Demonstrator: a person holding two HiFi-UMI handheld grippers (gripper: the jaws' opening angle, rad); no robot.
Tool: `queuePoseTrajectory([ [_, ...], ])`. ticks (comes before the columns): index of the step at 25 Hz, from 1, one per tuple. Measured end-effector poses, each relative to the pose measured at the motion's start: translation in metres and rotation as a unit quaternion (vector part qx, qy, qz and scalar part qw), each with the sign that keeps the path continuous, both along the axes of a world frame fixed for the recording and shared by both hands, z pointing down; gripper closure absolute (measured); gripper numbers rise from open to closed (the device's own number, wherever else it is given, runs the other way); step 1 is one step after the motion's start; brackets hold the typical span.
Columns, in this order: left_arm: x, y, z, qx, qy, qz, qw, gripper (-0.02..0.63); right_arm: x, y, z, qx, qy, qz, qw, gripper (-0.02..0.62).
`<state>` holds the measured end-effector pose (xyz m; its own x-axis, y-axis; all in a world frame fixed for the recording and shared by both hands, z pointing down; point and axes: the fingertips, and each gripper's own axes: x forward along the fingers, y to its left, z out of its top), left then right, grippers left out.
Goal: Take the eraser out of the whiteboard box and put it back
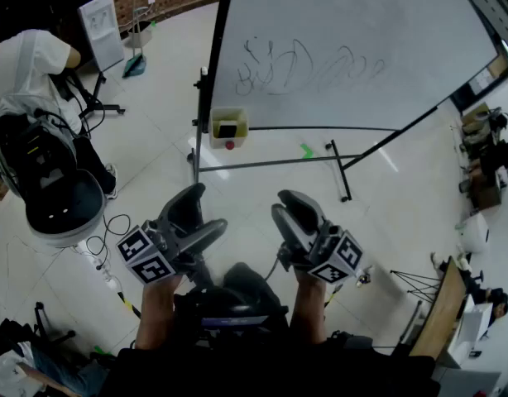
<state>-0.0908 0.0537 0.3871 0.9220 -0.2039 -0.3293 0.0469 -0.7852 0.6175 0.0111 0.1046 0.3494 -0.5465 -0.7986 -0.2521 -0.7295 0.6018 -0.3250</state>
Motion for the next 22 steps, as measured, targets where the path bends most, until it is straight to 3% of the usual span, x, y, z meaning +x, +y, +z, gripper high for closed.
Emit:
queuePoseTrajectory([
  [8, 0.025, -0.048, 0.009, 0.0, -0.019, -0.031, 0.9993, 0.178, 0.026, -0.06, 0.018, -0.014, 0.017, -0.031, 0.999, 0.469],
  [15, 0.071, -0.087, 0.002, 0.009, -0.042, -0.073, 0.9964, 0.178, 0.067, -0.115, 0.022, -0.016, 0.078, -0.067, 0.995, 0.44],
  [22, 0.11, -0.109, 0.006, 0.0, -0.072, -0.115, 0.9907, 0.178, 0.11, -0.15, 0.032, -0.009, 0.066, -0.103, 0.992, 0.44],
])
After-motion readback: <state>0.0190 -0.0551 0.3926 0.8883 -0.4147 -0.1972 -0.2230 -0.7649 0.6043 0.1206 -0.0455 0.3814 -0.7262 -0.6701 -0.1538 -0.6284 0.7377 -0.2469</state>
